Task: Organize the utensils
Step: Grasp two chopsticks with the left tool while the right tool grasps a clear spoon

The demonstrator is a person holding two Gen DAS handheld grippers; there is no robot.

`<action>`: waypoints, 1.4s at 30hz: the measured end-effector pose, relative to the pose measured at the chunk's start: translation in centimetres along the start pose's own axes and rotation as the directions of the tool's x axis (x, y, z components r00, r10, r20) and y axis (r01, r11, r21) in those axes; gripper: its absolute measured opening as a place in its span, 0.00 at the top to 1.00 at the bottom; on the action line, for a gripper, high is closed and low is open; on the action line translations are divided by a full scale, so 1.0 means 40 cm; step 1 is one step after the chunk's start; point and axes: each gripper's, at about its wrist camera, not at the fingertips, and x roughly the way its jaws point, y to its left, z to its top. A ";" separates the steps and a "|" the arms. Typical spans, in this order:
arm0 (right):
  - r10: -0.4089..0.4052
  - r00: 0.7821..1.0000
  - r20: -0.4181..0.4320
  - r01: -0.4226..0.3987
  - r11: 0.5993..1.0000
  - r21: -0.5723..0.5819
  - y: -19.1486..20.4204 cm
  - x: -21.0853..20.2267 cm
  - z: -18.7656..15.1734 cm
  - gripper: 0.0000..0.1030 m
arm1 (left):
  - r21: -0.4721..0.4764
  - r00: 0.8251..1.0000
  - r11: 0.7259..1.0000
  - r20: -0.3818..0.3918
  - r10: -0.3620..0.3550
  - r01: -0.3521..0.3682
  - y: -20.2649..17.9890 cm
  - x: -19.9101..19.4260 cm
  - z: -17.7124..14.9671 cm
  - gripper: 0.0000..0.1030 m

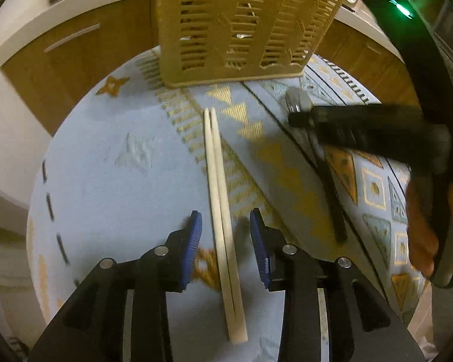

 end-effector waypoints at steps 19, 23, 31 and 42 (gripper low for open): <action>0.111 0.969 -0.221 -0.139 0.983 -0.118 -0.043 -0.043 -0.109 0.56 | 0.184 0.989 0.982 -0.129 0.075 -0.050 -0.035 0.051 0.092 0.65; 0.058 0.975 -0.216 -0.093 0.983 -0.158 -0.031 -0.055 -0.130 0.57 | 0.202 0.986 0.975 -0.115 0.119 -0.094 -0.051 0.055 0.100 0.70; -0.009 0.985 -0.171 -0.029 0.976 -0.218 0.011 -0.072 -0.162 0.90 | 0.183 0.986 0.974 -0.065 0.150 -0.136 -0.069 0.048 0.092 0.90; 0.103 0.993 -0.059 -0.111 0.981 -0.159 -0.060 -0.171 -0.211 0.90 | 0.070 0.998 0.997 0.067 -0.020 0.016 -0.058 -0.027 0.029 0.91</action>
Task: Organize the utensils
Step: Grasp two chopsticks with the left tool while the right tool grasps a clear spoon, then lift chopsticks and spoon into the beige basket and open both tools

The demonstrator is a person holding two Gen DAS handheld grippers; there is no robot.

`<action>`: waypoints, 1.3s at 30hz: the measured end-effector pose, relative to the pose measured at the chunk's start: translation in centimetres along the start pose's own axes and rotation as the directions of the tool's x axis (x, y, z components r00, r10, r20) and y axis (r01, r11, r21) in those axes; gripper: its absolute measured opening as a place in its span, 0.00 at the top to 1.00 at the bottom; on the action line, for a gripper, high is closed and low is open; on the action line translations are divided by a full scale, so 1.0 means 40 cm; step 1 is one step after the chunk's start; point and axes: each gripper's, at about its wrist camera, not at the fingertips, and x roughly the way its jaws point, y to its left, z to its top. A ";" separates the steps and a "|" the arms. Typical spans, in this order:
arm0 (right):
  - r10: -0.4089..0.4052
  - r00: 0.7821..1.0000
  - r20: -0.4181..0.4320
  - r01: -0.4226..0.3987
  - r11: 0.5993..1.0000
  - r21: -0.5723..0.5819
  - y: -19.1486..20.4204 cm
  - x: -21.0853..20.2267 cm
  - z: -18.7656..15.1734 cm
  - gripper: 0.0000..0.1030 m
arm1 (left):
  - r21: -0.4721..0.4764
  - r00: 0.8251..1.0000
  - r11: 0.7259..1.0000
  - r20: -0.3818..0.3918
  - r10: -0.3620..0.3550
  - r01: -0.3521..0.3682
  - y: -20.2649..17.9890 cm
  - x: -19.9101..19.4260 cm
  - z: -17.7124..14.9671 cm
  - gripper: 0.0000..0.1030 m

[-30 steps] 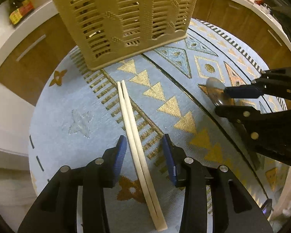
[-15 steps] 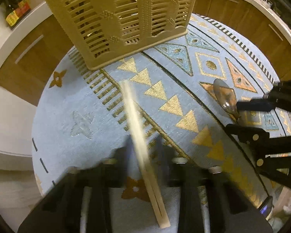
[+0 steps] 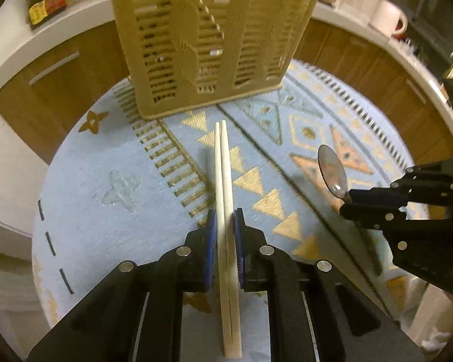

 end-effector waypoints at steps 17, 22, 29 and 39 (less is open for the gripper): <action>0.034 0.917 0.398 -0.047 0.999 0.023 -0.001 -0.265 0.067 0.91 | -0.002 0.890 0.997 0.450 -0.070 0.079 -0.014 -0.304 0.074 0.91; 0.052 0.863 0.502 -0.091 0.994 0.053 -0.023 -0.338 0.149 0.91 | -0.006 0.821 0.996 0.566 -0.072 0.092 0.002 -0.375 0.163 0.91; 0.080 0.799 0.596 -0.151 0.986 0.071 -0.052 -0.401 0.274 0.91 | -0.029 0.714 0.996 0.699 -0.043 0.088 0.019 -0.434 0.267 0.91; -0.008 0.736 0.677 -0.052 0.996 0.068 -0.041 -0.373 0.401 0.91 | -0.095 0.583 0.995 0.810 0.062 0.026 0.050 -0.392 0.349 0.91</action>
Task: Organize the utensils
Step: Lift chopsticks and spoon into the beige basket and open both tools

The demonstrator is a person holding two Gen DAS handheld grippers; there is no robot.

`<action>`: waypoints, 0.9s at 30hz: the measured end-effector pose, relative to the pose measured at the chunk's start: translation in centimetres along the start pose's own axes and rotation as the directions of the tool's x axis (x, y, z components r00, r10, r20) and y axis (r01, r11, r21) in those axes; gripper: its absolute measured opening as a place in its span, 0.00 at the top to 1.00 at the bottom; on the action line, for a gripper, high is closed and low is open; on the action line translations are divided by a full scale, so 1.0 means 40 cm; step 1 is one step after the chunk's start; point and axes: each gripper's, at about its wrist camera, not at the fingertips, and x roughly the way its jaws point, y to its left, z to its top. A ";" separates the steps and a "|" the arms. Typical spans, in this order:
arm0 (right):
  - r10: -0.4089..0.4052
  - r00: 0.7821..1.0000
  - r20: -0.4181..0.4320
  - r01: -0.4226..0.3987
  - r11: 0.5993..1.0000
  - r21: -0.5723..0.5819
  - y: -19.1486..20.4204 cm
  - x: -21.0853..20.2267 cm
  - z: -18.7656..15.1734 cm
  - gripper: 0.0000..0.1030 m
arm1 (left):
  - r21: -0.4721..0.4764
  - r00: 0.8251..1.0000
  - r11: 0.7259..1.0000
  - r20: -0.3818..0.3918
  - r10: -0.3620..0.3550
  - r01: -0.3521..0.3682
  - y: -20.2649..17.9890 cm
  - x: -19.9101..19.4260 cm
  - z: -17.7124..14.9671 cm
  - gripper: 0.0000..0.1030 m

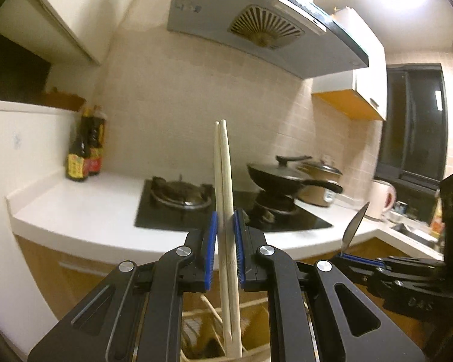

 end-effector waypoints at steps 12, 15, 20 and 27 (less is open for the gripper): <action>-0.079 0.996 -0.040 0.077 0.995 -0.058 0.003 0.140 -0.055 0.90 | -0.008 0.997 0.997 0.003 0.074 -0.074 0.053 0.080 -0.130 0.90; -0.085 0.995 -0.046 0.083 0.995 -0.054 -0.001 0.156 -0.069 0.90 | -0.005 0.996 0.996 0.004 0.087 -0.087 0.061 0.083 -0.147 0.89; -0.065 0.996 -0.065 0.063 0.997 -0.035 -0.013 0.172 -0.085 0.90 | 0.017 0.996 0.996 0.004 0.086 -0.086 0.062 0.080 -0.161 0.88; -0.035 0.995 -0.089 0.035 0.999 -0.004 -0.029 0.134 -0.111 0.58 | -0.013 0.998 0.998 -0.033 0.060 -0.060 0.080 0.020 -0.160 0.60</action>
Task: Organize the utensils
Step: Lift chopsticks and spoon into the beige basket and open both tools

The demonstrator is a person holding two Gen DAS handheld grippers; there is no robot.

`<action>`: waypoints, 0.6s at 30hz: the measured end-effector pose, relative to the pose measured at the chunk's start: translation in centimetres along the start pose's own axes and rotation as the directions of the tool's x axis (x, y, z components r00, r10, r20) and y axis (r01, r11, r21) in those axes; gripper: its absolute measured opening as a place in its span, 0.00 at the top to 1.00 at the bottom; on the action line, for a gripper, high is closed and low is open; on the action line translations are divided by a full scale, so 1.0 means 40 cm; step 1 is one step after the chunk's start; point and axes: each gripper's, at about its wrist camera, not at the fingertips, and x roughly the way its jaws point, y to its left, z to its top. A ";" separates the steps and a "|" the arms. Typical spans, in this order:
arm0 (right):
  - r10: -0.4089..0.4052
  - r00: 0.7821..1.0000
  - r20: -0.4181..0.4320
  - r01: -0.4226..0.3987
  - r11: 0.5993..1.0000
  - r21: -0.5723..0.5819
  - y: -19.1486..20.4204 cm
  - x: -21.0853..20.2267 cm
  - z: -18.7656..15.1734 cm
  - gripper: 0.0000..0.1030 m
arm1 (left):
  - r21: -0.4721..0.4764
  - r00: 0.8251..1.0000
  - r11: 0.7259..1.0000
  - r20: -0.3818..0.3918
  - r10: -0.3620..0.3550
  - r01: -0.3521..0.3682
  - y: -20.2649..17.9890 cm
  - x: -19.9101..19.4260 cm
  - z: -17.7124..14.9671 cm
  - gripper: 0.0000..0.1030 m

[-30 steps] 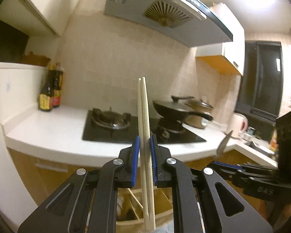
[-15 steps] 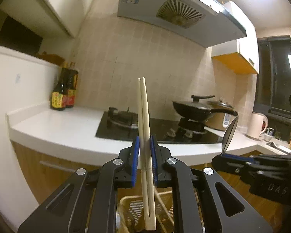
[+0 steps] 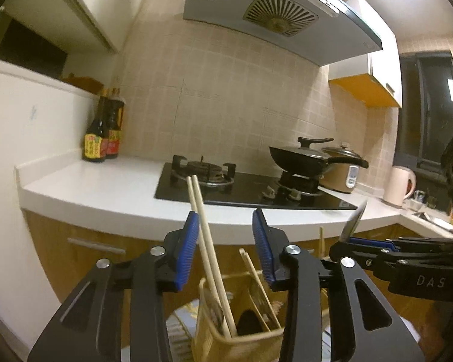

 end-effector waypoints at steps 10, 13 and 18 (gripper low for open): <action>0.003 0.999 0.041 -0.003 1.000 -0.002 0.005 -0.128 -0.074 0.54 | -0.049 1.000 0.999 0.003 0.013 -0.013 0.027 -0.119 -0.004 0.53; -0.004 0.999 0.050 0.004 1.000 0.001 0.004 -0.157 -0.093 0.48 | -0.069 1.000 0.998 -0.014 0.004 -0.005 0.036 -0.128 -0.004 0.53; 0.003 0.999 0.054 -0.003 1.000 0.015 -0.004 -0.188 -0.114 0.48 | -0.076 0.999 0.997 -0.037 0.006 -0.008 0.054 -0.126 0.008 0.53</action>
